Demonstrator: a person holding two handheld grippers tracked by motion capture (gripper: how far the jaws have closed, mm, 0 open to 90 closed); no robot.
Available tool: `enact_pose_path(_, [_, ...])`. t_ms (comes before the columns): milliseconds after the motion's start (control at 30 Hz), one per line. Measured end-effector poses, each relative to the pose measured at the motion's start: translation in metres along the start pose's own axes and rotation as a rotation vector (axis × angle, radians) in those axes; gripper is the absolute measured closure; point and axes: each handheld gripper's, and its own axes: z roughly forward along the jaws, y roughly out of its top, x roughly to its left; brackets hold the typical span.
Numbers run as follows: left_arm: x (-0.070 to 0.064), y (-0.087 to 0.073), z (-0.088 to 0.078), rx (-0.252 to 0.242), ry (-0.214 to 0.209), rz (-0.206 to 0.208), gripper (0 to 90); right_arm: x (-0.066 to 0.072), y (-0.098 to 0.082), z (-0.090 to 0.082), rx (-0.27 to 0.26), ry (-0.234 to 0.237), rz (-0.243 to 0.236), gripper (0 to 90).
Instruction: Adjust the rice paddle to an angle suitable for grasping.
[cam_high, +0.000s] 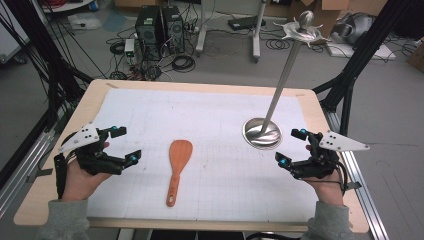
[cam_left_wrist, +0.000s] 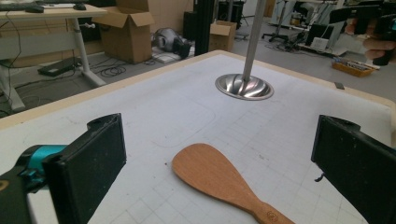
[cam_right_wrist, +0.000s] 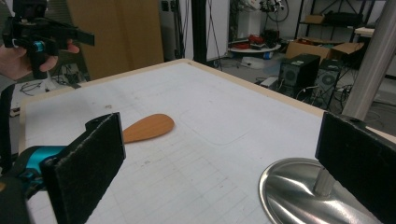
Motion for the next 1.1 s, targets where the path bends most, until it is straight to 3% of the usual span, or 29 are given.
enact_pose_path(367, [0.007, -0.011, 0.015, 0.018, 0.017, -0.015, 5.9, 0.002, -0.002, -0.006, 0.002, -0.007, 0.002, 0.2])
enact_pose_path(433, [0.008, -0.013, 0.018, 0.039, 0.018, -0.012, 14.1, 0.002, -0.002, -0.006, 0.005, -0.008, 0.003, 0.2])
enact_pose_path(467, [0.008, -0.014, 0.022, 0.08, 0.035, -0.014, 19.3, 0.002, -0.003, -0.007, 0.009, -0.009, 0.006, 0.2])
enact_pose_path(567, [0.008, -0.015, 0.024, 0.104, 0.044, -0.019, 31.3, 0.002, -0.003, -0.008, 0.012, -0.013, 0.008, 0.2])
enact_pose_path(633, [0.008, -0.017, 0.028, 0.113, 0.025, -0.031, 37.9, 0.003, -0.003, -0.009, 0.008, -0.015, 0.006, 0.2])
enact_pose_path(733, [0.003, -0.019, 0.037, 0.157, 0.006, -0.008, 47.4, 0.002, -0.004, -0.013, -0.001, -0.035, 0.004, 0.2])
enact_pose_path(933, [-0.003, -0.021, 0.046, 0.172, -0.026, 0.0, 66.9, 0.002, -0.005, -0.014, 0.002, -0.032, 0.01, 0.2])
enact_pose_path(1100, [-0.005, -0.027, 0.053, 0.222, -0.037, 0.013, 82.4, 0.003, -0.005, -0.013, 0.011, -0.029, 0.006, 0.2])
